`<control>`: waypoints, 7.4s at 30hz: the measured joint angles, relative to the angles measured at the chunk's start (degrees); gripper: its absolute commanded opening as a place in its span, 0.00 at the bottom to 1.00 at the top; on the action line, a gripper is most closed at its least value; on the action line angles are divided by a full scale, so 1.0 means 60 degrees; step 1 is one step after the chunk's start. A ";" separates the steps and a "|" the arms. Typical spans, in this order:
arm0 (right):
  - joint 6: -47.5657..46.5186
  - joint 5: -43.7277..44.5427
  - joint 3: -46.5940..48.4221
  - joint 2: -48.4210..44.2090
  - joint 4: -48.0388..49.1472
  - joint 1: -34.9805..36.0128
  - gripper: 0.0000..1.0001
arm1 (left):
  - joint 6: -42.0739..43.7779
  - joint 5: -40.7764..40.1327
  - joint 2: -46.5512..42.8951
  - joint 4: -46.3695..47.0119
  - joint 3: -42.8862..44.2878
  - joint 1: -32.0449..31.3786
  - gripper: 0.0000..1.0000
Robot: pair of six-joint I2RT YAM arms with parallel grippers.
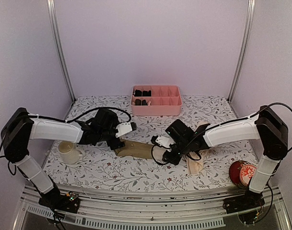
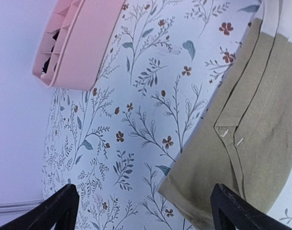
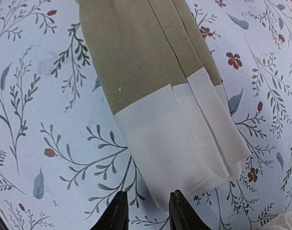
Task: Roll the underwear
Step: Rotate the underwear at the center of the board, then smooth out the underwear at the center of the board, then pick up the underwear from the center of the board.
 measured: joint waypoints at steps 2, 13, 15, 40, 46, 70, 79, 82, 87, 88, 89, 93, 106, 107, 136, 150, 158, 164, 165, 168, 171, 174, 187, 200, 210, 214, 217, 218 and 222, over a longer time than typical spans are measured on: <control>-0.0004 -0.0211 0.0000 -0.0372 -0.0044 0.0000 0.32 | -0.0051 0.0171 -0.0357 0.0000 0.0000 -0.0007 0.94; 0.0164 -0.0047 0.0226 -0.0036 0.0073 0.0000 0.21 | -0.0007 0.1129 0.0197 -0.0732 -0.0047 -0.0801 0.33; 0.0197 0.0040 0.0226 0.0266 0.0055 0.0000 0.20 | -0.0033 0.1177 0.0466 -0.0918 -0.0047 -0.0816 0.31; 0.0146 0.0805 0.0266 0.0535 -0.0026 -0.0226 0.20 | 0.0386 0.0933 0.1016 -0.1468 0.0138 -0.0554 0.55; 0.0113 0.0761 0.0266 0.0532 -0.0040 -0.0313 0.22 | 0.0222 0.0980 0.0911 -0.1392 0.0288 -0.0397 0.95; 0.0073 0.3217 0.6637 0.4903 -0.0976 -0.1931 0.53 | -0.1537 0.0943 -0.1530 0.1923 -0.1024 0.1585 0.99; -0.0404 0.3526 0.9034 0.6513 -0.0499 -0.2233 0.69 | -0.1268 0.0834 -0.0594 0.1891 -0.0969 0.1585 0.98; -0.0321 0.3610 0.7107 0.5184 -0.0415 -0.2175 0.72 | -0.1158 0.0543 -0.0280 0.1905 -0.0907 0.1592 0.99; -0.0124 0.3603 0.4076 0.2197 -0.0335 -0.1993 0.81 | -0.0925 0.0004 0.0321 0.1894 -0.0612 0.1603 0.99; -0.0055 0.3610 0.3625 0.1610 -0.0259 -0.1916 0.83 | -0.0878 -0.0080 0.0452 0.1898 -0.0550 0.1603 0.99; 0.0011 0.3628 0.3198 0.1002 -0.0197 -0.1810 0.84 | -0.0801 -0.0186 0.0630 0.1891 -0.0481 0.1603 0.98; 0.0364 0.3610 0.1865 -0.0696 0.0138 -0.1246 0.87 | -0.0583 -0.0426 0.1264 0.1676 -0.0222 0.1610 0.98; 0.1075 0.3519 0.0423 -0.0747 0.0200 -0.0685 0.96 | 0.0197 0.0342 0.1268 0.0433 0.0004 0.1027 0.97; 0.1086 0.3526 0.0477 -0.0630 0.0200 -0.0685 0.97 | 0.0273 0.0463 0.1224 0.0331 0.0000 0.0863 0.97; 0.0222 0.3759 0.5727 0.4229 -0.0441 -0.1206 0.98 | 0.0127 0.4229 -0.1027 -0.0823 -0.0794 0.0430 0.98; -0.0131 0.3829 0.7883 0.5894 0.0219 -0.1311 0.99 | 0.0189 0.4495 -0.1031 -0.0816 -0.0914 0.0430 0.98; -0.0521 0.3213 0.8378 0.6076 0.0153 -0.1610 0.99 | 0.1151 0.4575 -0.1650 -0.0291 -0.2022 0.0149 0.99; -0.0637 0.2288 0.6324 0.3340 -0.0495 -0.1512 0.99 | 0.2317 0.3971 -0.2084 0.0918 -0.3300 -0.0812 0.97; -0.0674 0.2295 0.5909 0.2626 -0.0510 -0.1439 0.99 | 0.2466 0.3880 -0.2069 0.1042 -0.3399 -0.0954 0.96; -0.0758 0.2415 0.4554 0.0503 -0.0295 -0.1100 0.99 | 0.2736 0.3650 -0.1876 0.1330 -0.3344 -0.1224 0.89; -0.0787 0.2656 0.2703 -0.1519 0.0197 -0.0652 0.99 | 0.2860 0.3435 -0.1413 0.1428 -0.2922 -0.1453 0.83; -0.0780 0.2867 0.0918 -0.2568 0.0718 -0.0255 0.99 | 0.2943 0.3158 -0.0769 0.1446 -0.2375 -0.1792 0.79; -0.0474 0.3657 -0.1832 -0.3475 0.2346 0.0787 0.99 | 0.2969 0.1730 0.0940 0.2040 -0.1406 -0.2514 0.24; -0.3541 0.3537 -0.4481 -0.3191 0.6320 0.1847 0.99 | 0.2401 0.2164 0.1013 0.0856 -0.0976 -0.2503 0.00; -0.5450 0.2776 -0.4663 -0.2036 0.7657 0.2291 1.00 | 0.2000 0.3814 0.0586 -0.0484 -0.0718 -0.1872 0.00; -0.5719 0.2433 -0.4666 -0.1923 0.7712 0.2408 0.97 | 0.1891 0.4346 0.0554 -0.0871 -0.0503 -0.1603 0.00; -0.5829 0.2215 -0.4666 -0.1832 0.7723 0.2441 0.96 | 0.1814 0.4670 0.0463 -0.1042 -0.0430 -0.1483 0.00; -0.5850 0.2157 -0.4666 -0.1770 0.7723 0.2441 0.96 | 0.1803 0.4743 0.0444 -0.1089 -0.0412 -0.1464 0.00; -0.5894 0.2095 -0.4521 -0.1180 0.7708 0.2470 0.93 | 0.1767 0.5071 0.0444 -0.1231 -0.0317 -0.1399 0.00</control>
